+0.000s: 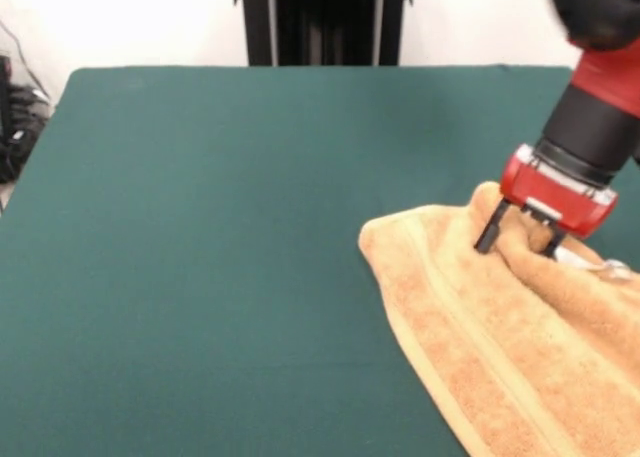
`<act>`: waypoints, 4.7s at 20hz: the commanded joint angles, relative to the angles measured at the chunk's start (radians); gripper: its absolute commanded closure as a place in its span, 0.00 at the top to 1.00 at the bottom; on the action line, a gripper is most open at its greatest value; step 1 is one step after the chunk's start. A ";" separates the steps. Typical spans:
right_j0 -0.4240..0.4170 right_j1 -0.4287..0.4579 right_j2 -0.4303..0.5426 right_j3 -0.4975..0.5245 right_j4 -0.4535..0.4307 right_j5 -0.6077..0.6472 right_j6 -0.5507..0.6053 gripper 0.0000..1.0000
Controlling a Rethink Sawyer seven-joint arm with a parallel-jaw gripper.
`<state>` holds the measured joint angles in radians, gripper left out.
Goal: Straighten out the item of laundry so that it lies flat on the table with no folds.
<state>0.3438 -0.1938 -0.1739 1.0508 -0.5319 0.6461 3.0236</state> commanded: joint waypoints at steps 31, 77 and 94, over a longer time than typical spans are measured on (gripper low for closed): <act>-0.127 0.248 0.155 0.240 0.283 0.101 -0.163 1.00; -0.591 0.384 0.570 0.406 0.533 0.079 -0.599 1.00; -0.702 0.521 0.660 0.386 0.718 0.389 -0.712 1.00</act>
<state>-0.4274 -0.0176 0.4437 1.1542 0.2682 1.0049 2.5305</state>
